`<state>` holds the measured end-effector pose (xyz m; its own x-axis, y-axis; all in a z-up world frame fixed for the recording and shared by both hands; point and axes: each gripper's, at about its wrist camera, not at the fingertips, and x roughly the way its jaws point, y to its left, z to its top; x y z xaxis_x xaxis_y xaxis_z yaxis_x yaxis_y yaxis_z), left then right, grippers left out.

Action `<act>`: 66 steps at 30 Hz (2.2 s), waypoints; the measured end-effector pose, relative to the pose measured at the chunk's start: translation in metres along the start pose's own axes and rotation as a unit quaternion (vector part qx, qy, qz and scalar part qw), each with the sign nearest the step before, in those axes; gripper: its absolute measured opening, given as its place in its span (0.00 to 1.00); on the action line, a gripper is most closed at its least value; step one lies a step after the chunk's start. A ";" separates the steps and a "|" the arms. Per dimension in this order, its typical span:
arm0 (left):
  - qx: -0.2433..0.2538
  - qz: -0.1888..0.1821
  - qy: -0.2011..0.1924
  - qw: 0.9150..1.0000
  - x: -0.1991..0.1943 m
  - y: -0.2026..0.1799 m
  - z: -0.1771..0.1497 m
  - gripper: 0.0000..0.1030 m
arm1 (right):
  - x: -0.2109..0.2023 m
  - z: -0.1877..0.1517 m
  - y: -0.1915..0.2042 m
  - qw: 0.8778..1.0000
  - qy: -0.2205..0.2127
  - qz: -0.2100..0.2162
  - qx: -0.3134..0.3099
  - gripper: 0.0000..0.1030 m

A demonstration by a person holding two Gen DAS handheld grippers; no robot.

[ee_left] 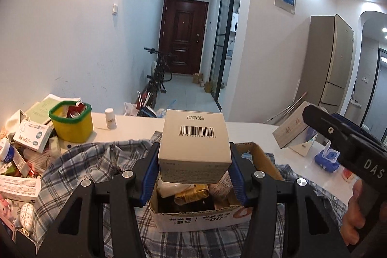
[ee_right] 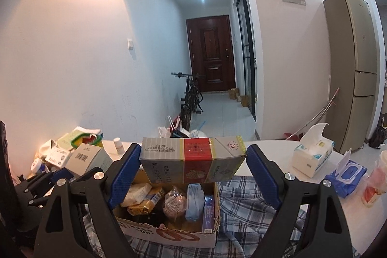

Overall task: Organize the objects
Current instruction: 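Carry the white barcode box with the left gripper while the right gripper carries the carton over the box, then lower the white barcode box and the carton into the cardboard box and open both grippers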

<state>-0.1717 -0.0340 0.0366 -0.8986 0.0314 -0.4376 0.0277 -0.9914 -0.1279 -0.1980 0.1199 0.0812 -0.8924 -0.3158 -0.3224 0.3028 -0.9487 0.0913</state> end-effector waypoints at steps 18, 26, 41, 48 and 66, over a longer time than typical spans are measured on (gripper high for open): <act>-0.038 -0.034 0.104 0.993 0.054 0.013 -0.026 0.54 | 0.029 -0.022 -0.012 0.999 0.054 -0.009 0.000 0.84; -0.044 -0.013 0.107 0.993 0.059 0.014 -0.028 0.88 | 0.028 -0.022 -0.014 0.999 0.052 -0.011 0.000 0.84; -0.082 0.029 0.041 0.995 0.027 0.039 -0.016 0.88 | 0.034 -0.024 -0.008 0.998 0.063 0.013 0.016 0.84; -0.064 0.092 0.017 0.994 0.021 0.043 -0.015 0.88 | 0.044 -0.035 0.007 0.997 0.079 0.012 0.009 0.84; -0.053 0.089 -0.020 0.994 0.005 0.034 -0.012 0.88 | 0.072 -0.054 0.010 0.992 0.120 0.022 0.020 0.85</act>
<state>-0.1702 -0.0665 0.0195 -0.8917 -0.1514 -0.4265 0.2331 -0.9614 -0.1461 -0.2408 0.0882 0.0082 -0.7722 -0.3479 -0.5317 0.3215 -0.9357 0.1454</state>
